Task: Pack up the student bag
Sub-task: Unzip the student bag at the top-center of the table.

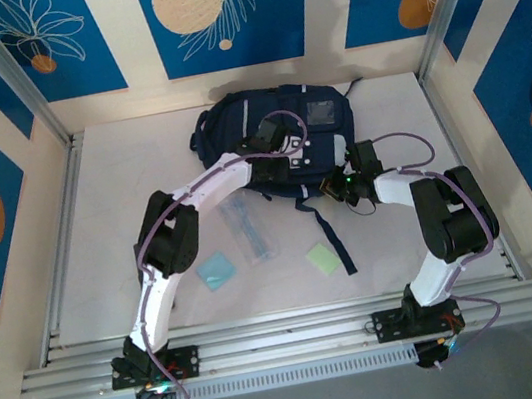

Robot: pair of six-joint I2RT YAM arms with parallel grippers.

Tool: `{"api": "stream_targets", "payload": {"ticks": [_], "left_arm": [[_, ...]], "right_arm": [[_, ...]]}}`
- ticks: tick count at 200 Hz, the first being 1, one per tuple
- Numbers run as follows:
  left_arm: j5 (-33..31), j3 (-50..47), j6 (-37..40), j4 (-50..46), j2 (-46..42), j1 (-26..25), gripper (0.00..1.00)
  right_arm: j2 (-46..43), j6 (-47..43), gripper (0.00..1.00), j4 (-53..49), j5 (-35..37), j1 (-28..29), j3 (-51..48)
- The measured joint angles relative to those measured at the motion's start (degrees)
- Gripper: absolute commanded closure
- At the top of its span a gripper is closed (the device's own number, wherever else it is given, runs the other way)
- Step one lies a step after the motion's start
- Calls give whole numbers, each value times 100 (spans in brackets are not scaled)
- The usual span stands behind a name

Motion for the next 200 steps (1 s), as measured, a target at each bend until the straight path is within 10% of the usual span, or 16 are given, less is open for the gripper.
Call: {"api": "stream_targets", "payload": {"ticks": [200], "left_arm": [[-501,828,92,-885,809,59,68]], "right_arm": [[68,46,100,203,-107,-7,-68]]}}
